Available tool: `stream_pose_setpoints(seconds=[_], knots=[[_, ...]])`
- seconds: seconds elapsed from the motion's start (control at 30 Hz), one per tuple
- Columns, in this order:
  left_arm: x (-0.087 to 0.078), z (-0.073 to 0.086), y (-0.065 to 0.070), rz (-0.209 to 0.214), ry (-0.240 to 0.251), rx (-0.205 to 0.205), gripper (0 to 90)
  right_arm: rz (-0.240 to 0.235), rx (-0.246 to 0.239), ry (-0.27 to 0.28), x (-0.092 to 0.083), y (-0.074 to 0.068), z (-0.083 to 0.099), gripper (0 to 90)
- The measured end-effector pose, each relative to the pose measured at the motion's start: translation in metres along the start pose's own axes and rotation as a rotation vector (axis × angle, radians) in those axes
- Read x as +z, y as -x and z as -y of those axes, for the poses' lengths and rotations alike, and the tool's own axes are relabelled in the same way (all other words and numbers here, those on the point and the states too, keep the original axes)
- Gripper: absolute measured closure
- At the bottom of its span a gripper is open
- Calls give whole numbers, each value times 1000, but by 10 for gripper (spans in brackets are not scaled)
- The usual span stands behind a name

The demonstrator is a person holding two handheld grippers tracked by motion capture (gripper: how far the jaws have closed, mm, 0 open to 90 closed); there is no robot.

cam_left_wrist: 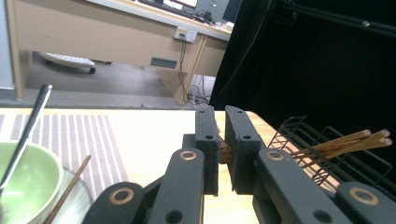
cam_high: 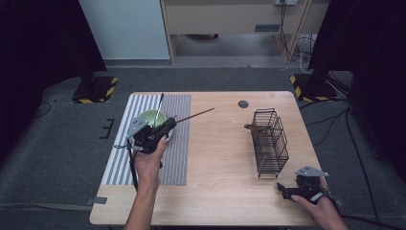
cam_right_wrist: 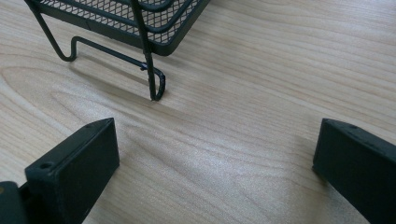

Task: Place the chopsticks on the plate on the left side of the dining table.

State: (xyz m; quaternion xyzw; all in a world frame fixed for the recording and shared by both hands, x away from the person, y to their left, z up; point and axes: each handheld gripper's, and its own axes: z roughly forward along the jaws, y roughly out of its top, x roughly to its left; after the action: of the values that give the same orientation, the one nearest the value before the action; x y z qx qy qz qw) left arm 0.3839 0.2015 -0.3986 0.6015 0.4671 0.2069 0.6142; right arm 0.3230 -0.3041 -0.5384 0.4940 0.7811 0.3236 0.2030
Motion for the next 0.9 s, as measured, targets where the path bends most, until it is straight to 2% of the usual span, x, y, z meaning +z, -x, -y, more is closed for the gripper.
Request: stream_pose_setpoints(seconds=[0.17, 0.6, 0.9], knots=[[-5, 2, -3, -25, -5, 9, 839, -1, 0, 0, 0, 0, 0, 4], [-19, 15, -23, -89, -6, -31, 839, -1, -1, 0, 0, 0, 0, 4], [-27, 21, -32, -115, 11, -54, 839, -1, 0, 0, 0, 0, 0, 5]])
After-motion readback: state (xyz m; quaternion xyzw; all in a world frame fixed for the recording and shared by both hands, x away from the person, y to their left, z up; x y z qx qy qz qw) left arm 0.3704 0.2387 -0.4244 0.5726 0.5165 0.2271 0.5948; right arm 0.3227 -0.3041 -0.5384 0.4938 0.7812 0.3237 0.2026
